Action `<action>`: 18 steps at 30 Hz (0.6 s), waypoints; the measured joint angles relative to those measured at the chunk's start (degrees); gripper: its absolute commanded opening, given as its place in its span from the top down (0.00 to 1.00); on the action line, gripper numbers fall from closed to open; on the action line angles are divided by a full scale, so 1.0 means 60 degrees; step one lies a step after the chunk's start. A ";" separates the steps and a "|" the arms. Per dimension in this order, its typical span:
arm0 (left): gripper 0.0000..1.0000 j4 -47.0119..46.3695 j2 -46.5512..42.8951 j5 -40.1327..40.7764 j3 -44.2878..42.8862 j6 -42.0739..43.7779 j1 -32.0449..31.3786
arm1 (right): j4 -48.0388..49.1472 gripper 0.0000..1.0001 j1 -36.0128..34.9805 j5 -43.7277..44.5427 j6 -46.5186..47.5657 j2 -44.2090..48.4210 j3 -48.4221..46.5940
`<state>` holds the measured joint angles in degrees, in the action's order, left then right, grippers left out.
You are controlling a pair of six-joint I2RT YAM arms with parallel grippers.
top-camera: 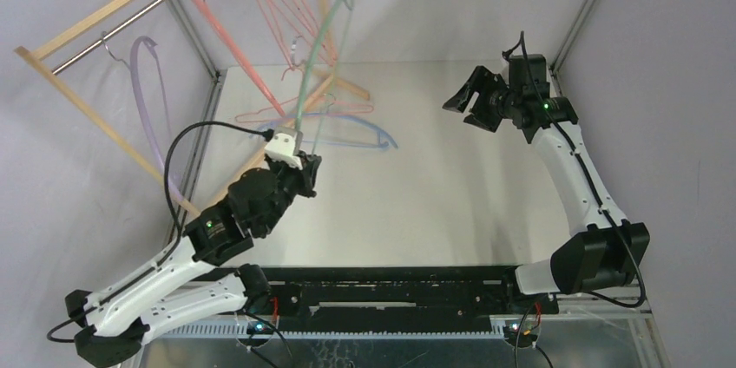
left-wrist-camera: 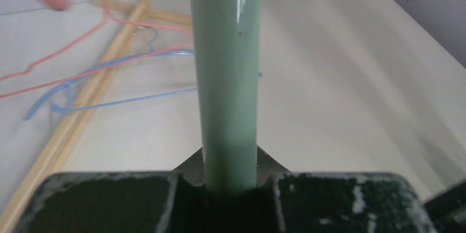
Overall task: Organize the hangers
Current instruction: Place the hanger at the clothesline.
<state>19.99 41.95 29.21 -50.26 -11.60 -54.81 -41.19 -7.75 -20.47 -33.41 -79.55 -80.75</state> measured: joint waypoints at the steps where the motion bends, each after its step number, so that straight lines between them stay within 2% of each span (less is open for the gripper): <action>1: 1.00 -0.0029 -0.0142 0.0291 0.0066 -0.0036 -0.0033 | 0.0040 0.23 -0.0004 -0.0004 0.0000 -0.0011 0.0025; 7: 1.00 -0.0408 -0.0601 0.2466 0.0306 -0.0324 -0.0193 | 0.0131 0.23 -0.0062 -0.0033 0.0011 -0.0084 0.0087; 12: 1.00 -0.0503 -0.1038 0.3668 0.0528 -0.0375 -0.0302 | 0.0189 0.24 -0.0135 -0.0073 0.0022 -0.0138 0.0095; 18: 1.00 0.0135 -0.1402 0.4878 0.0546 -0.0991 -0.0346 | 0.0189 0.24 -0.0237 -0.0102 0.0022 -0.0178 0.0153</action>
<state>20.80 33.54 58.48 -46.98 -17.54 -56.88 -40.05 -9.17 -21.08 -33.28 -80.62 -79.83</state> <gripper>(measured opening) 0.137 0.763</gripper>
